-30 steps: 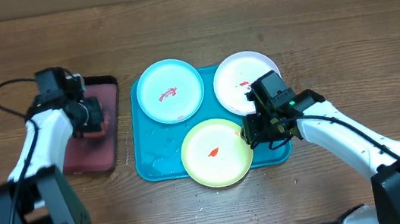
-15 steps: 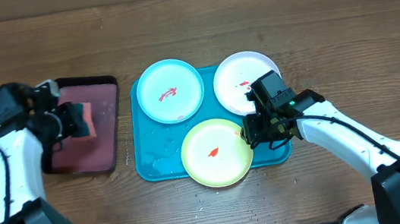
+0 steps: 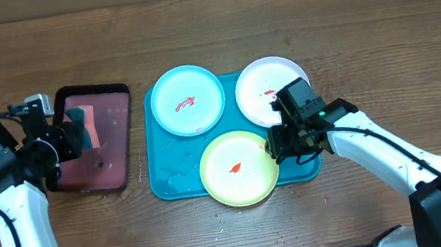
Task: Clean dirty plates on tray and stack at the side
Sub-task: 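Grasp the green sponge with left gripper and yellow plate rim with right, then scrub the yellow plate with the sponge held in the left gripper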
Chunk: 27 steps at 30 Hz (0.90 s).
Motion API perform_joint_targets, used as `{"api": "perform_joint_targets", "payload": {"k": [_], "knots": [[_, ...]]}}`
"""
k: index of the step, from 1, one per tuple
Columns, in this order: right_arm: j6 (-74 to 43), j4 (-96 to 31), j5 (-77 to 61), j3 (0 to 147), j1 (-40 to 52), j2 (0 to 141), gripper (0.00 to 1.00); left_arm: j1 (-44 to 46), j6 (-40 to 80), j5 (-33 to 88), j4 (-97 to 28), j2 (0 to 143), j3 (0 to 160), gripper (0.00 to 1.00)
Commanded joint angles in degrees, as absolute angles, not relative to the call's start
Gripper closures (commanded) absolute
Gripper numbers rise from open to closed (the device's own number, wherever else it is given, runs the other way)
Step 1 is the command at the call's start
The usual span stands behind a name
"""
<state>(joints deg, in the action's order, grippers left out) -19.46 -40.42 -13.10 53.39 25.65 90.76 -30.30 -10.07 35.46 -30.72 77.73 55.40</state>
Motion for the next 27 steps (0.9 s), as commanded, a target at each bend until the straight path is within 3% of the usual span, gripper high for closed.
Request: {"api": "perform_joint_targets", "payload": {"k": [1, 11, 22, 27], "knots": [[-19.57, -40.12, -12.86, 53.19, 26.04, 90.89, 0.49, -31.0, -8.14, 38.63, -25.85, 77.23, 54.0, 0.96], [-19.57, -39.51, -12.86, 53.19, 26.04, 90.89, 0.49, -31.0, -0.6, 41.95, -14.26, 78.98, 54.0, 0.96], [-19.29, -40.14, -12.91, 53.12, 26.04, 90.89, 0.49, -30.63, -0.16, 41.98, -16.47, 79.0, 54.0, 0.96], [-18.68, -40.4, -13.19, 51.86, 26.04, 90.89, 0.5, -27.79, -0.16, 33.58, -22.33, 79.4, 53.98, 0.96]]}}
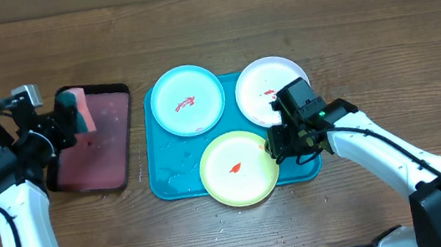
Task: Clean dirty plates on tray and stack at the side
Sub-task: 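Scrub the yellow plate with the sponge held in the left gripper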
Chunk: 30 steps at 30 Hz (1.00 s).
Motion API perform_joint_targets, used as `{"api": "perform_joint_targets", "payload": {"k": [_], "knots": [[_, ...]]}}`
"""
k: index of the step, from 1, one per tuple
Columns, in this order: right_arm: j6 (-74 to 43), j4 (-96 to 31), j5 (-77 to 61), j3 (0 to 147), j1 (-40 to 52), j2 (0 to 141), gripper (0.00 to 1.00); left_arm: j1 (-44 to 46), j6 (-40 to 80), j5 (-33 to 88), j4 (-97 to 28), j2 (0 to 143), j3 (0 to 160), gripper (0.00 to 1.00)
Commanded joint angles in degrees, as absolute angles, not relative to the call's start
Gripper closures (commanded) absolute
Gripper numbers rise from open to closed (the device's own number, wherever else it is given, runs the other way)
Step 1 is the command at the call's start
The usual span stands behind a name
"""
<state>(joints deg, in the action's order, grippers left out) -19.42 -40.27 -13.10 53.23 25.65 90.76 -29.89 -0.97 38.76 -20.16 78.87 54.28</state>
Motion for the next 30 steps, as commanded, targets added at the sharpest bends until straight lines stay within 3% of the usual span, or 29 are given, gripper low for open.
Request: {"api": "perform_joint_targets", "payload": {"k": [1, 8, 13, 21, 30], "knots": [[-18.15, -40.4, -13.52, 51.53, 26.04, 90.89, 0.5, -26.81, -0.16, 30.96, -23.51, 79.46, 53.98, 0.96], [-17.56, -40.14, -13.76, 50.57, 26.04, 93.51, 0.58, -15.9, -0.8, 18.28, -27.64, 80.71, 53.93, 0.96], [-17.56, -39.9, -14.0, 50.57, 26.04, 96.16, 0.78, -7.44, -1.8, 18.17, -27.68, 81.49, 53.93, 0.96], [-17.61, -38.24, -14.0, 50.59, 26.04, 96.25, 0.84, 8.75, -2.81, 27.07, -25.87, 81.54, 53.95, 0.96], [-17.61, -36.91, -13.98, 50.63, 26.02, 96.25, 0.86, 26.26, 16.53, 26.81, -20.73, 84.55, 53.95, 0.96]]}}
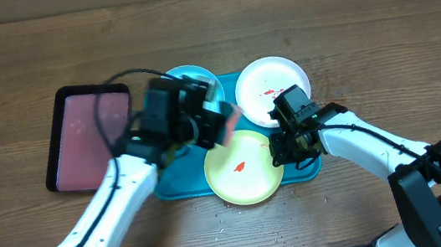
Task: Clean dirty plates on tray and stack at the side
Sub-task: 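Scrub the yellow plate with the sponge held in the left gripper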
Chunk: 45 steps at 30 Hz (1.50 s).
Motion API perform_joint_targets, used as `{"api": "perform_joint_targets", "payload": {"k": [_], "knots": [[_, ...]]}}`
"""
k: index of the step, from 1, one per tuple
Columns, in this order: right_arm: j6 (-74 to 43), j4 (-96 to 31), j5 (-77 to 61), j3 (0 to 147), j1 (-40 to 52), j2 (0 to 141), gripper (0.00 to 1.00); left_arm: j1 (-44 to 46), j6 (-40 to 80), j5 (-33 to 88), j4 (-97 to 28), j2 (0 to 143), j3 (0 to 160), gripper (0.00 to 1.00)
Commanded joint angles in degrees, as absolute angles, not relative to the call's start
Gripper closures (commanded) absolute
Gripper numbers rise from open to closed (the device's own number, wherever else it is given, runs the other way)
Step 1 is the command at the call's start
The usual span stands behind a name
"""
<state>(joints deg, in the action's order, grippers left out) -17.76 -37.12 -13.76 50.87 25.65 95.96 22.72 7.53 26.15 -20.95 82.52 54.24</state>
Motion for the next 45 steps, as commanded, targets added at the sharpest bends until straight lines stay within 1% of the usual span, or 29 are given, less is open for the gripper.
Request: {"api": "perform_joint_targets", "payload": {"k": [1, 5, 9, 13, 19, 23, 27, 34, 41, 45], "knots": [[-17.61, -36.88, -13.98, 50.63, 26.02, 96.25, 0.86, 27.46, 18.85, 26.41, -20.93, 85.45, 53.95, 0.96], [-17.61, -36.91, -13.98, 50.63, 26.02, 96.25, 0.87, 30.41, 26.33, 26.5, -20.97, 89.17, 53.95, 0.96], [-17.61, -36.91, -13.98, 50.63, 26.02, 96.25, 0.87, 31.51, 31.09, 26.33, -22.13, 92.99, 53.95, 0.96], [-17.61, -36.91, -13.98, 50.63, 26.02, 96.25, 0.87, 31.46, 33.41, 23.83, -24.49, 96.03, 53.95, 0.96], [-17.61, -36.93, -13.98, 50.63, 26.02, 96.25, 0.87, 32.36, 33.45, 24.53, -22.5, 97.21, 53.95, 0.96], [-17.58, -37.08, -13.96, 50.63, 26.02, 96.25, 0.87, 34.24, 35.81, 19.68, -22.37, 97.38, 53.93, 0.96], [-17.58, -37.54, -13.93, 50.63, 26.02, 96.25, 0.88, 36.29, 39.05, 12.16, -21.15, 97.41, 53.93, 0.96], [-17.61, -38.15, -13.5, 50.63, 26.02, 96.25, 0.88, 38.24, 41.74, 10.35, -20.03, 97.8, 53.93, 0.96], [-17.61, -38.26, -13.52, 50.63, 26.02, 96.25, 0.88, 38.28, 46.17, 1.06, -20.34, 98.5, 53.93, 0.96], [-17.61, -38.46, -13.5, 50.63, 26.02, 96.25, 0.89, 38.28, 46.3, -2.13, -21.54, 98.5, 54.41, 0.96]]}}
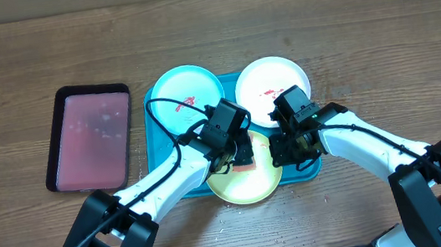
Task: Clean dirty plates on tray and stack at the side
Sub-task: 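Scrub the yellow plate with the sponge held in the left gripper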
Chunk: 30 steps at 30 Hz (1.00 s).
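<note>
Three plates lie on the blue tray: a light blue plate with a red smear at back left, a white plate with a red smear at back right, and a green plate at the front. My left gripper is shut on a pink sponge and presses it onto the middle of the green plate, hiding that plate's smear. At the green plate's right rim, my right gripper is shut on it.
A dark tray of pinkish water sits on the wooden table left of the blue tray. Water drops lie on the blue tray's left front part. The two arms are close together over the green plate.
My left gripper has come down with the sponge from above the blue tray's middle onto the green plate, covering its red smear. The right gripper has stayed at the plate's rim.
My left gripper held the sponge in the water tray, then lifted it above that tray. Then it was over the blue tray with the sponge, and now the sponge is down on the green plate. The right gripper has held the green plate's rim throughout.
</note>
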Motion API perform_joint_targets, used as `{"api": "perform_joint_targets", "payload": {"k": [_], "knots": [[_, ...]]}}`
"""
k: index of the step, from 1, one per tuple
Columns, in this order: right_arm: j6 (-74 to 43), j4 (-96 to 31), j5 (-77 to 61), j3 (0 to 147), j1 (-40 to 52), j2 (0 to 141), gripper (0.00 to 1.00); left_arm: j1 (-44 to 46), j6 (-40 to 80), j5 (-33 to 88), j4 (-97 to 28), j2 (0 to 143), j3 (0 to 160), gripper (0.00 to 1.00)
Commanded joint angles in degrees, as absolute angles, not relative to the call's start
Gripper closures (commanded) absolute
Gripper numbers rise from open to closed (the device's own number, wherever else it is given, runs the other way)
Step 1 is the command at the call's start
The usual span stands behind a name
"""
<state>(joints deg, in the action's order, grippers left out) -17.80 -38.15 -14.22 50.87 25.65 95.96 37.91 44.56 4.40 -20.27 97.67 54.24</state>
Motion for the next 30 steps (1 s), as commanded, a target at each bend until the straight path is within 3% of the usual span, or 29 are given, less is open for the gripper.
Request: {"api": "perform_joint_targets", "payload": {"k": [1, 5, 11, 17, 30], "knots": [[-17.61, -38.44, -13.5, 50.63, 26.02, 96.25, 0.89, 38.28, 46.22, -2.79, -22.72, 98.48, 55.0, 0.96], [-17.61, -38.46, -13.52, 50.63, 26.02, 96.25, 0.89, 38.3, 41.78, -1.28, -28.77, 98.45, 58.98, 0.96], [-17.61, -39.13, -13.5, 50.63, 26.02, 96.25, 0.89, 38.28, 24.38, 13.87, -35.31, 98.45, 65.87, 0.96], [-17.61, -39.27, -13.5, 50.63, 26.02, 96.25, 0.89, 37.89, 3.64, 14.55, -41.95, 98.45, 67.35, 0.96], [-17.61, -39.29, -13.52, 50.63, 26.02, 96.25, 0.9, 37.85, -20.49, 14.44, -47.29, 99.13, 64.18, 0.96]]}}
